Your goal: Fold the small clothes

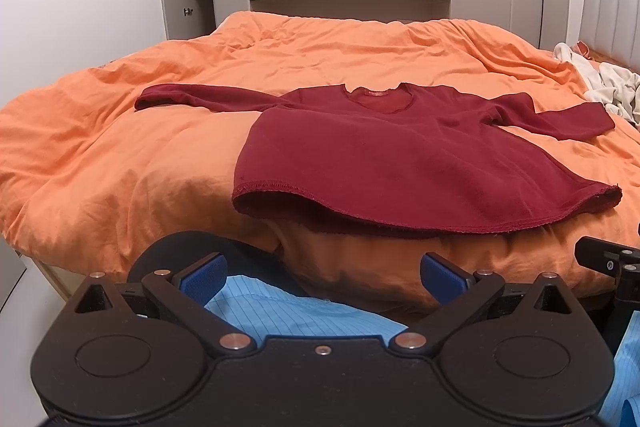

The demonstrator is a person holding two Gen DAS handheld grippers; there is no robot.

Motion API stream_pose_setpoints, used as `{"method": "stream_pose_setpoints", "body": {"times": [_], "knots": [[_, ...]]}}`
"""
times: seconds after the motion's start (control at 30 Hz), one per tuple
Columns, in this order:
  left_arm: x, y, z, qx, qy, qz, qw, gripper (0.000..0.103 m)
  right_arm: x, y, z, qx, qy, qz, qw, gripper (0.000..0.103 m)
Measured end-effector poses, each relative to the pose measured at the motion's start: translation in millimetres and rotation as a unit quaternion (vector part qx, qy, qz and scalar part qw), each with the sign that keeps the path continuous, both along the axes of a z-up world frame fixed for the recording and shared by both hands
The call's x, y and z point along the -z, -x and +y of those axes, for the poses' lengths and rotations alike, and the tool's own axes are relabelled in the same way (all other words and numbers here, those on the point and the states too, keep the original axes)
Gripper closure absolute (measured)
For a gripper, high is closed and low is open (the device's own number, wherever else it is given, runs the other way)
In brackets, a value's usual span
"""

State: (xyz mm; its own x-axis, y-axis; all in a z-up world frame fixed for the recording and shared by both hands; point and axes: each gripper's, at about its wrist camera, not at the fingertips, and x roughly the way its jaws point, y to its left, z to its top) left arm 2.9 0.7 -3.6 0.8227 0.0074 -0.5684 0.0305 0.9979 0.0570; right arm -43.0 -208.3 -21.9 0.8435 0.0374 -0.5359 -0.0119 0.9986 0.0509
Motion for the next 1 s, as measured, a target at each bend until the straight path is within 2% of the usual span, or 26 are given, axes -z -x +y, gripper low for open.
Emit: {"method": "stream_pose_setpoints", "body": {"times": [1.0], "knots": [[5.5, -4.9, 0.7, 0.0, -0.002, 0.015, 0.9999, 0.0, -6.4, -5.9, -2.5, 0.006, -0.003, 0.018, 1.0, 0.0]]}}
